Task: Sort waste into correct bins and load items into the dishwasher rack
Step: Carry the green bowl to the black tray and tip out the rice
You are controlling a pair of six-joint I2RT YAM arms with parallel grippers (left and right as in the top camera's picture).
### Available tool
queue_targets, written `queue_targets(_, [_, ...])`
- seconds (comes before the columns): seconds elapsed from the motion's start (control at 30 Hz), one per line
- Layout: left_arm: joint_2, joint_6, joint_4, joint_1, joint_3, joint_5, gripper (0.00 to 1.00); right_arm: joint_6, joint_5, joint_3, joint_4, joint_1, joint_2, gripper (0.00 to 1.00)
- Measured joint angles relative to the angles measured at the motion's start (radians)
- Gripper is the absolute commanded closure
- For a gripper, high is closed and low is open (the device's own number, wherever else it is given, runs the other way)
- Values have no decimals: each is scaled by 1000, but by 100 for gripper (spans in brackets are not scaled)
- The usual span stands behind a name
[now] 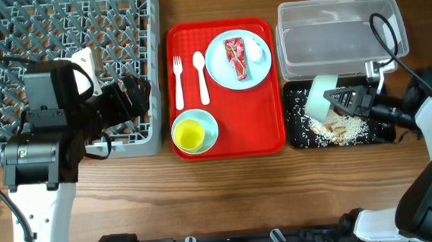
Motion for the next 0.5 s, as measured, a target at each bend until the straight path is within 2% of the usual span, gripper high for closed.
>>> queue_targets(0.2, [0, 0, 0, 0, 0, 0, 0, -2, -36, 0, -7, -1, 8, 96])
queue_targets(0.3, [0, 0, 0, 0, 0, 0, 0, -48, -66, 0, -85, -2, 10, 96])
queue_targets(0.4, [0, 0, 0, 0, 0, 0, 0, -25, -34, 0, -26, -2, 11, 96])
queue_targets(0.5, [0, 0, 0, 0, 0, 0, 0, -66, -45, 0, -107, -3, 12, 96])
